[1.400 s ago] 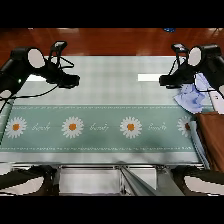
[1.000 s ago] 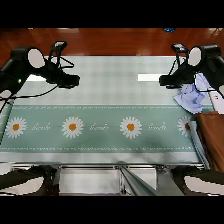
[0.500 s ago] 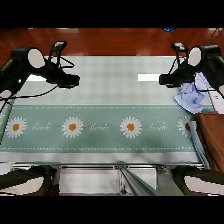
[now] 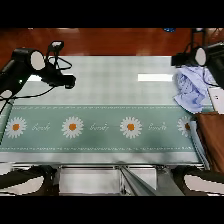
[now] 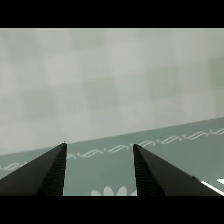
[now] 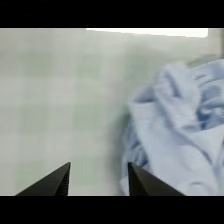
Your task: Fold the shirts.
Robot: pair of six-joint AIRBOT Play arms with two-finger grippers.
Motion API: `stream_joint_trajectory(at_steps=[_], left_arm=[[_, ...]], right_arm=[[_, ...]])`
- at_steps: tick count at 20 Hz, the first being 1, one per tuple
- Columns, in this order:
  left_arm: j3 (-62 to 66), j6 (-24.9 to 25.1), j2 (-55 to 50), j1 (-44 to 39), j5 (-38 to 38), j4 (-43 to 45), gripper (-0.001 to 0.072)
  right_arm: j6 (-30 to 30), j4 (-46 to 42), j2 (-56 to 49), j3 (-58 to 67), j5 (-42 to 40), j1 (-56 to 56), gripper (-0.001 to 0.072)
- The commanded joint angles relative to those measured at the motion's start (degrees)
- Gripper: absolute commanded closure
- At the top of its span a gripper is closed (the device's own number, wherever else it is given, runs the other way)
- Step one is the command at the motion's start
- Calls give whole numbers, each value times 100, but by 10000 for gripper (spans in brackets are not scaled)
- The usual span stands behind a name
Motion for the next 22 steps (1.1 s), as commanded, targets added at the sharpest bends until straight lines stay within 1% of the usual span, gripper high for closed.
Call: stream_joint_trajectory(at_steps=[1,2,4,5,6,8,12,14,15,16,17,18,19,21,22], left_arm=[[-741,-426,455,114,-15,186,198],[-1154,-496,752,90,398,74,198],[-2057,-501,1368,68,1331,-304,199],[-2448,-522,1624,68,1707,-516,198],[-2747,-634,1808,68,1956,-619,199],[-3045,-761,1941,68,2039,-704,198],[-3121,-758,1917,68,2223,-702,198],[-3119,-844,1917,68,2389,-704,198],[-3119,-844,1917,68,2441,-706,198],[-3119,-846,1917,68,2457,-710,199],[-3119,-841,1919,68,2437,-739,198],[-3110,-826,1939,76,2400,-732,198],[-3056,-837,2000,129,2273,-549,199],[-2964,-1626,2389,424,2173,11,199],[-2966,-1692,2658,616,2168,83,198]], right_arm=[[619,-435,-138,31,-531,-1043,297],[595,72,-264,31,-511,-1423,298],[-146,1311,-564,31,-472,-1958,298],[-468,1639,-726,31,-472,-2116,298],[-588,1703,-870,31,-463,-2208,298],[-573,1690,-1172,31,-398,-2341,298],[-514,1751,-1720,31,-162,-2385,298],[-573,2050,-1930,31,-55,-2385,300],[-699,2297,-1974,31,-31,-2385,316],[-809,2509,-1980,39,-20,-2385,408],[-970,2752,-1980,122,101,-2385,599],[-1178,2970,-1980,271,260,-2385,692],[-1408,3213,-1978,511,520,-2385,692],[-1749,3440,-1926,1193,1097,-2374,692],[-1805,3488,-1814,1554,1237,-2374,692]])
